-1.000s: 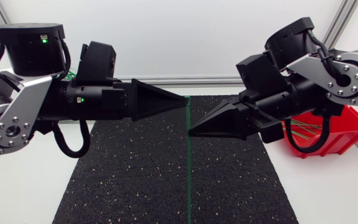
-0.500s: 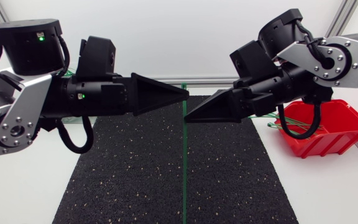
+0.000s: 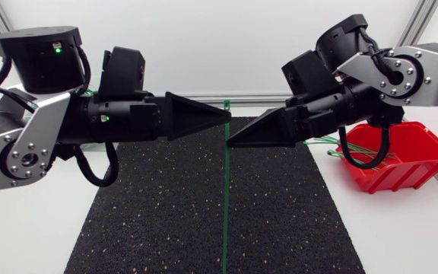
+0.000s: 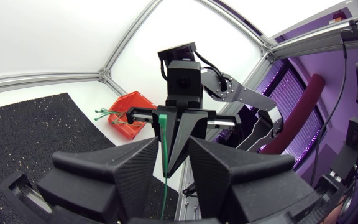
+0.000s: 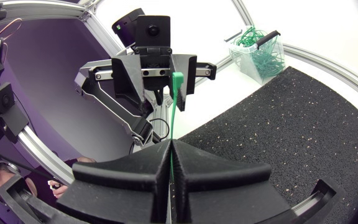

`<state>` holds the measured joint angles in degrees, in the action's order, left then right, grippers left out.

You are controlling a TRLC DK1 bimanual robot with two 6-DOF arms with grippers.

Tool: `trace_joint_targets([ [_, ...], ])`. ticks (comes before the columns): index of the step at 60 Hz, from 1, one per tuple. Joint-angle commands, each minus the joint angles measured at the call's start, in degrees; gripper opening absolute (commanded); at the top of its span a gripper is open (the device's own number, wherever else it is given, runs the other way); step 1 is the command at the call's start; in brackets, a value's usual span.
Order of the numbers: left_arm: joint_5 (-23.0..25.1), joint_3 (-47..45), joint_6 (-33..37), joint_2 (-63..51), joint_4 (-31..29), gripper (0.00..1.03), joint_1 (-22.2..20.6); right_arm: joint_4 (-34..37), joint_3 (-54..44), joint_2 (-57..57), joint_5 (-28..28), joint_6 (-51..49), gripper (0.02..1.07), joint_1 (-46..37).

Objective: Take a green cable tie from the red box, thread the tail through the head to close it, then place it in the transparent bin on the left.

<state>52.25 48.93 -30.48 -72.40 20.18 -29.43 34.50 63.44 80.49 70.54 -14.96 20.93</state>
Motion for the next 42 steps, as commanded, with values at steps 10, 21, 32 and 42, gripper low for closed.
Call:
trace_joint_targets([
  [10,-0.5,-0.1,-1.6,-1.7,1.0,0.29,-1.0,-0.5,0.9,0.8,0.2,1.3,0.08,0.7],
  [21,-0.7,0.1,-1.6,-1.6,1.1,0.29,-1.0,-0.6,0.5,0.6,-0.1,1.3,0.08,0.8],
  [32,-0.8,-0.1,-1.6,-1.4,1.1,0.23,-0.8,-0.8,0.3,0.2,-0.3,1.3,0.08,0.8],
  [42,-1.1,0.1,-1.7,-1.4,1.1,0.14,-0.5,-1.1,-0.1,0.1,-0.5,1.3,0.08,0.8],
])
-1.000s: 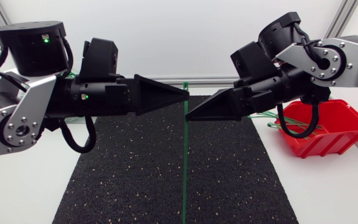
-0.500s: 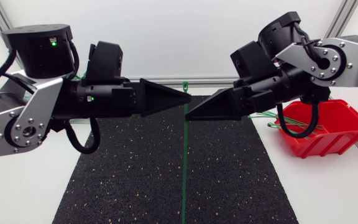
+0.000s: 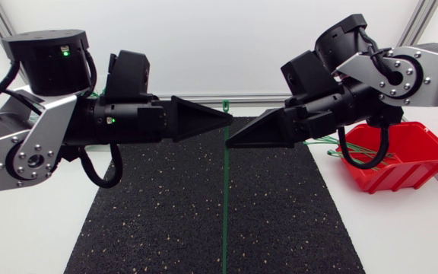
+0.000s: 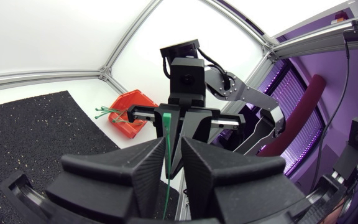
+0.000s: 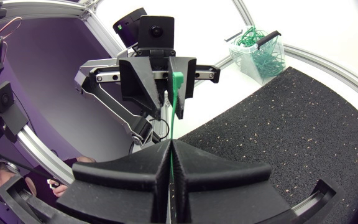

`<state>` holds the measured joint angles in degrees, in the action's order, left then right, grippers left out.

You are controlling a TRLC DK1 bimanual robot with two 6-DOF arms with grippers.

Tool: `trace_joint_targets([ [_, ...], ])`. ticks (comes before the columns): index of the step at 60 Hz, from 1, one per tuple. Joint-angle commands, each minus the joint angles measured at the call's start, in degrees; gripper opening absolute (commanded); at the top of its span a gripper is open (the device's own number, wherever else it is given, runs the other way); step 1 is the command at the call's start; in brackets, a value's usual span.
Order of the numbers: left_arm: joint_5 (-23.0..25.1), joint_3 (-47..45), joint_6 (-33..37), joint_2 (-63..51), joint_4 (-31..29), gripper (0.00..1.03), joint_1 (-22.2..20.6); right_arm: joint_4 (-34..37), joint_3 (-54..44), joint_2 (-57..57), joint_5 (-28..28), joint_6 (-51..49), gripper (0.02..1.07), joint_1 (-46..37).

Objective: Take a green cable tie from the red box, thread the tail through the head to close it, then place it in the transparent bin on the left.

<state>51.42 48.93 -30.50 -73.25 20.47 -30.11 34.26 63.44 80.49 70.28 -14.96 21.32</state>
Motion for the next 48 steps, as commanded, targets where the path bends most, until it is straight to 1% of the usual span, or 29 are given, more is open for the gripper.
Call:
trace_joint_targets([
  [1,-0.3,0.1,-1.7,-0.6,0.8,0.13,0.2,-0.9,-0.2,0.1,-0.2,1.3,0.08,0.4],
  [3,-0.3,0.0,-1.7,-0.6,0.8,0.1,0.2,-1.0,-0.2,-0.1,-0.2,1.3,0.08,0.3],
  [9,-0.5,0.1,-1.8,-0.6,0.8,0.1,0.3,-1.0,-0.3,-0.2,-0.3,1.3,0.08,0.4],
  [11,-0.8,0.2,-1.8,-0.6,0.8,0.04,0.4,-1.0,-0.3,-0.2,-0.4,1.3,0.08,0.4],
  [20,-1.8,0.1,-2.5,-0.4,1.0,0.04,0.8,-1.1,-0.6,-0.2,-0.8,1.3,0.08,0.5],
  [27,-3.0,0.3,-4.6,0.0,0.9,0.04,0.9,-1.5,-0.9,-0.4,-1.2,1.3,0.08,0.4],
  [29,-3.3,0.4,-6.0,0.1,0.7,0.04,1.4,-1.6,-1.1,-1.0,-2.0,1.3,0.09,0.2],
  [30,-3.3,0.5,-6.5,0.1,0.7,0.04,1.7,-1.7,-1.2,-1.2,-2.2,1.3,0.11,0.2],
  [33,-3.3,0.6,-7.5,0.4,0.5,0.04,2.2,-1.7,-1.6,-1.8,-3.1,1.2,0.23,0.1],
  [34,-3.3,0.6,-7.8,0.6,0.3,0.04,2.5,-1.7,-1.8,-2.2,-3.7,1.2,0.3,0.2],
  [37,-3.0,0.9,-8.7,0.7,-0.3,0.04,3.3,-1.8,-2.4,-3.1,-5.0,1.0,0.45,0.2],
  [38,-2.8,1.0,-8.9,0.7,-0.3,0.04,3.5,-1.8,-2.5,-3.3,-5.2,0.9,0.46,0.2],
  [40,-2.7,1.3,-9.2,0.8,-0.8,0.04,4.3,-1.7,-2.7,-3.6,-6.7,0.8,0.54,0.1],
  [41,-2.6,1.4,-9.2,0.8,-1.2,0.04,4.6,-1.4,-2.6,-3.6,-7.5,1.0,0.58,0.2],
  [42,-2.0,2.0,-9.4,0.7,-2.2,0.04,5.1,-0.4,-2.4,-3.6,-8.7,1.3,0.64,0.2],
  [43,-2.0,2.0,-9.4,0.7,-2.2,0.04,5.1,-0.2,-2.4,-3.6,-8.8,1.3,0.65,0.1],
  [45,-0.7,2.4,-9.4,0.5,-3.2,0.04,5.8,1.8,-1.7,-3.3,-10.0,1.5,0.76,0.2],
  [47,-0.5,2.7,-9.4,0.5,-4.1,0.04,6.6,3.3,-1.5,-3.1,-10.7,0.8,0.86,0.1],
  [48,-0.2,2.8,-9.4,0.5,-4.5,0.04,6.7,3.4,-1.5,-3.1,-11.1,0.5,0.87,0.0],
])
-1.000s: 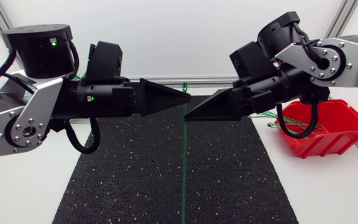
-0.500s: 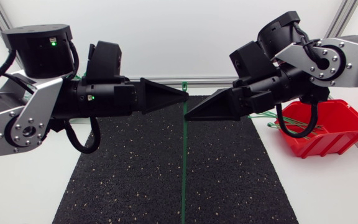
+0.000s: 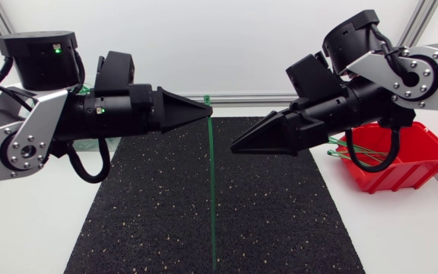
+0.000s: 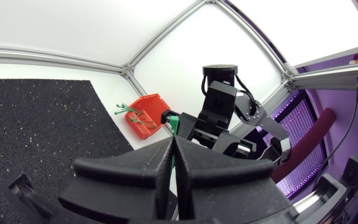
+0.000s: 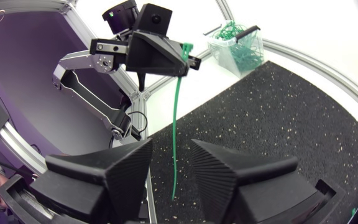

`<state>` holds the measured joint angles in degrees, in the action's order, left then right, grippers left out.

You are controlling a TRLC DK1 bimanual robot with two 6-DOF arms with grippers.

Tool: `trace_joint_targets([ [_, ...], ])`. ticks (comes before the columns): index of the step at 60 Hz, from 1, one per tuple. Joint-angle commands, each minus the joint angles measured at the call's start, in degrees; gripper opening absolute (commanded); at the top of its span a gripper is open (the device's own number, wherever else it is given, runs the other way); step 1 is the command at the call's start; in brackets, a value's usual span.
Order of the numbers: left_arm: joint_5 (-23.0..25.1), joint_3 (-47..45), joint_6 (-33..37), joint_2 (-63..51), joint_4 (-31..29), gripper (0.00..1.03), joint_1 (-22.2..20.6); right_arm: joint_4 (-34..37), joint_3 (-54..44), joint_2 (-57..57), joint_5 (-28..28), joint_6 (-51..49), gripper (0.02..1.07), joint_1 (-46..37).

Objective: Take a green cable tie from the red box, thread the tail through the head to close it, then place it in the transparent bin on the left.

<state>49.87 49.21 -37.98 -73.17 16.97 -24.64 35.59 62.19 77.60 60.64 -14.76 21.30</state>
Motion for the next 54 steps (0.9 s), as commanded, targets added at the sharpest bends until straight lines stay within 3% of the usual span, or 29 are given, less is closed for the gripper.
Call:
trace_joint_targets([
  [1,1.8,2.6,-1.9,0.3,-1.3,0.04,1.5,2.0,-0.3,-0.2,-2.3,0.1,0.88,0.1],
  [4,2.3,3.0,-2.0,0.2,-2.7,0.04,2.1,2.0,-0.4,-0.3,-4.8,-1.5,0.97,0.1],
  [7,3.0,3.6,-2.2,0.0,-4.1,0.04,2.7,2.1,-0.4,-0.5,-6.1,-3.2,0.98,0.1],
  [12,4.5,4.4,-3.2,-0.6,-5.3,0.04,3.8,3.3,-0.1,-1.7,-14.9,-3.5,1.02,1.5],
  [24,5.2,4.5,-3.6,-0.4,-6.1,0.04,5.1,5.2,0.8,1.0,-17.0,-6.9,1.02,0.8],
  [31,5.2,4.8,-3.9,0.0,-7.6,0.04,5.4,14.3,4.3,4.7,-20.9,-11.4,1.02,1.6],
  [40,6.6,5.8,-3.9,0.0,-10.6,0.04,6.5,17.6,5.3,4.8,-26.0,-13.7,1.02,5.4],
  [50,8.8,6.8,-5.1,-0.5,-11.8,0.04,8.2,9.1,0.0,1.9,-35.2,-19.4,1.02,8.8],
  [54,9.6,7.0,-5.2,-0.9,-12.1,0.04,8.8,3.3,-3.0,-0.5,-41.4,-20.9,1.02,10.5],
])
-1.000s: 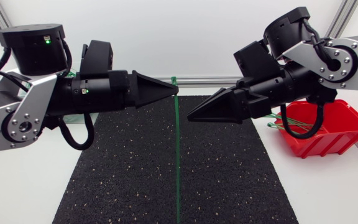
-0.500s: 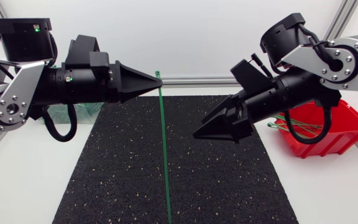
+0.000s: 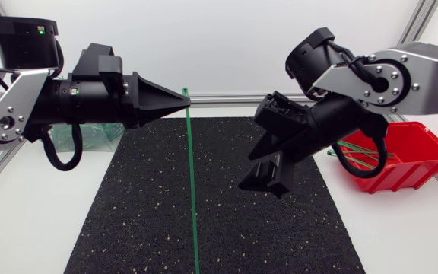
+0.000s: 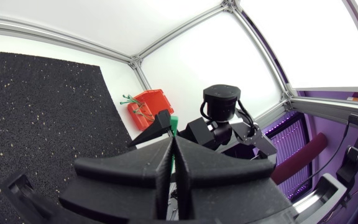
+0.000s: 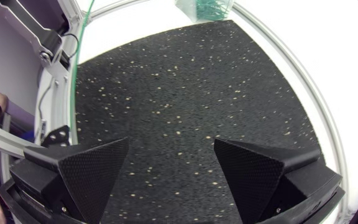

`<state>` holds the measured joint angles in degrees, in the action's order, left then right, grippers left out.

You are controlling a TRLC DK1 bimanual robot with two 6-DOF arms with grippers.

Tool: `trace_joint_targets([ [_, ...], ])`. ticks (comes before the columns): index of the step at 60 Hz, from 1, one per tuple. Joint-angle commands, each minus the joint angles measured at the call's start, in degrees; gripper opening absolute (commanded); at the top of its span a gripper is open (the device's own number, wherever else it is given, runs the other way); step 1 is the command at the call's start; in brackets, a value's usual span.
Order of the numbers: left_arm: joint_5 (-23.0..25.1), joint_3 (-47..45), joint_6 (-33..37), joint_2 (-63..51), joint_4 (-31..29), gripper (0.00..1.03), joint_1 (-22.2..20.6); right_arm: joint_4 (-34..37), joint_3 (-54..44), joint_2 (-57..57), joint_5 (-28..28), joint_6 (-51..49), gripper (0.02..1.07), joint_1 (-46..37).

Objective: Take a green cable tie from the red box, thread the tail through the head to close it, then place it in the transparent bin on the left.

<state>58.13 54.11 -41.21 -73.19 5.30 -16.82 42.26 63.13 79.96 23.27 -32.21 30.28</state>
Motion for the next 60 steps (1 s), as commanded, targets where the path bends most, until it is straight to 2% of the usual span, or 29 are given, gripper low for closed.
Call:
trace_joint_targets([
  [1,1.5,2.1,-1.9,-0.9,-0.3,0.04,1.3,-4.6,-4.5,-3.3,-5.4,-3.7,1.02,1.8],
  [5,2.3,2.5,-1.9,-1.8,-0.3,0.04,1.8,-11.1,-7.4,-5.6,-13.9,-6.3,1.02,3.7],
  [7,3.0,2.8,-2.5,-2.4,-0.4,0.04,2.0,-12.6,-7.9,-6.0,-15.4,-7.5,1.02,4.5],
  [10,5.2,3.8,-3.6,-4.0,-0.4,0.04,3.2,-19.0,-11.1,-8.3,-22.7,-11.6,1.02,7.1],
  [17,7.7,5.0,-4.1,-5.6,-1.2,0.04,4.2,-30.3,-17.3,-11.4,-31.3,-21.0,1.02,13.0],
  [22,9.4,5.4,-4.1,-6.0,-1.4,0.04,4.5,-36.8,-19.8,-11.4,-33.8,-29.6,1.02,13.7],
  [23,9.4,5.4,-4.1,-6.0,-1.4,0.04,4.6,-37.0,-20.0,-11.4,-33.8,-29.9,1.02,13.7],
  [26,10.6,5.7,-4.1,-6.4,-2.0,0.04,4.8,-46.1,-23.0,-12.4,-34.6,-36.5,1.03,14.2],
  [32,12.0,6.0,-3.6,-7.4,-2.2,0.04,5.9,-55.7,-27.1,-13.4,-36.0,-47.2,1.03,17.1],
  [45,14.6,6.8,-1.2,-10.9,-2.2,0.04,7.8,-70.0,-31.6,-10.4,-35.9,-63.2,1.03,21.5],
  [49,14.7,6.7,0.1,-11.3,-2.2,0.04,7.9,-72.2,-32.7,-9.7,-35.0,-67.0,1.03,22.5],
  [54,14.7,6.7,1.4,-12.2,-2.2,0.04,8.0,-78.2,-35.0,-8.2,-32.5,-72.5,1.03,22.9],
  [60,14.7,6.8,2.5,-13.2,-2.3,0.04,7.9,-81.2,-36.5,-6.4,-29.9,-76.6,1.03,23.1],
])
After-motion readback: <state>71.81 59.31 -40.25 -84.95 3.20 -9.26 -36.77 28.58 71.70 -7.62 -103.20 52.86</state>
